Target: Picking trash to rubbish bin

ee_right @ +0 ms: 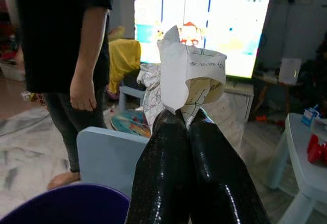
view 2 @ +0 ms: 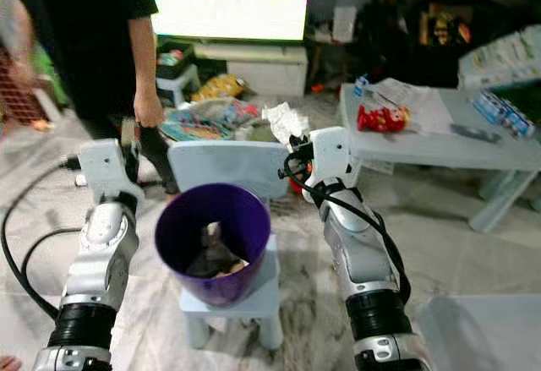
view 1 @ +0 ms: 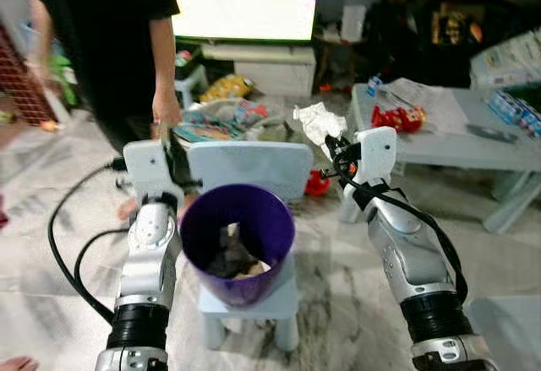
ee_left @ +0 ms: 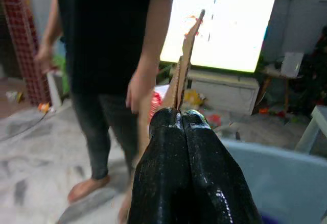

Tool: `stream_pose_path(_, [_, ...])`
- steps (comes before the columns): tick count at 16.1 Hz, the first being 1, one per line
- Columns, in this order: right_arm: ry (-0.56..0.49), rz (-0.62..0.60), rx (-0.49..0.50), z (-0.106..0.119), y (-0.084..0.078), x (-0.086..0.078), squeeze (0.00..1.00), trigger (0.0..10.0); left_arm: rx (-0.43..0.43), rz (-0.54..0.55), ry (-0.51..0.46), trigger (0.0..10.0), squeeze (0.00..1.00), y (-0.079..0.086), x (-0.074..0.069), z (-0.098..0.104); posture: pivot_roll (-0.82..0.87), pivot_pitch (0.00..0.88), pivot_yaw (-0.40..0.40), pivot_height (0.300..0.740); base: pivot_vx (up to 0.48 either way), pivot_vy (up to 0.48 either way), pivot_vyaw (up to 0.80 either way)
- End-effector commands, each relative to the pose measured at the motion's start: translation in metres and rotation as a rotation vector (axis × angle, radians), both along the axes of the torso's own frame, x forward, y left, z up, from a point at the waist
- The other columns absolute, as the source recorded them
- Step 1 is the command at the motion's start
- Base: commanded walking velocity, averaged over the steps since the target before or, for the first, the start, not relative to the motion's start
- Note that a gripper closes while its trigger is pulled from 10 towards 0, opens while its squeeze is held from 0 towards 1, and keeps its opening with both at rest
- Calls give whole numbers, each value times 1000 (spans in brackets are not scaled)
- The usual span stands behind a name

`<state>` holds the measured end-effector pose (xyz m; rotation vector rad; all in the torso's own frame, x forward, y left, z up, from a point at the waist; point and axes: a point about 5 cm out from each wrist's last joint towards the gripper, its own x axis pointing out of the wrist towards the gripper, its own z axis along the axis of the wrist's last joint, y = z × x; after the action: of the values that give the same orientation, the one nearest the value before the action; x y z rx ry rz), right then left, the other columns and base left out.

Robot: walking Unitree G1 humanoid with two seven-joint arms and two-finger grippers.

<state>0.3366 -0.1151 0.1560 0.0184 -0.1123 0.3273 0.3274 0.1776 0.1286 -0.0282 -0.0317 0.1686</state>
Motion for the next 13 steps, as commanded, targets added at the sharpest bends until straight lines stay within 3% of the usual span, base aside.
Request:
stream_pose_path(1, [-19, -15, 6, 6, -3, 0, 0, 0, -18, -38, 29, 0, 0, -6, 4, -7, 31, 0, -32, 740, 0, 0, 0])
stream_pose_path(5, [-19, -30, 1, 5, -7, -3, 0, 0, -150, -159, 121, 0, 0, -30, 12, -29, 4, 0, -25, 740, 0, 0, 0])
stream_pose_path(6, [-19, -35, 0, 5, -7, -4, 0, 0, -168, -181, 122, 314, 0, -35, 13, -31, -2, 0, -23, 740, 0, 0, 0])
stream_pose_path(7, [-19, -41, -1, 5, -8, -5, 0, 0, -202, -195, 144, 1490, 0, -40, 15, -36, -10, 0, -19, 740, 0, 0, 0])
stream_pose_path(8, [-19, -44, -2, 4, -9, -6, 0, 0, -214, -211, 155, 4000, 0, -43, 15, -39, -13, 0, -15, 740, 0, 0, 0])
stream_pose_path(9, [-18, -46, -3, 4, -9, -7, 0, 0, -215, -217, 161, 9686, 0, -44, 15, -40, -16, 0, -12, 740, 0, 0, 0])
stream_pose_path(10, [-15, -59, -4, 3, -12, -8, 0, 0, -250, -210, 179, 10000, 1000, -47, 14, -45, -20, 7, -6, 740, 0, 0, 0])
stream_pose_path(13, [-5, -70, -5, 1, -12, -10, 0, 0, -278, -189, 214, 10000, 1000, -46, 10, -58, -13, 18, -8, 740, 0, 0, 0])
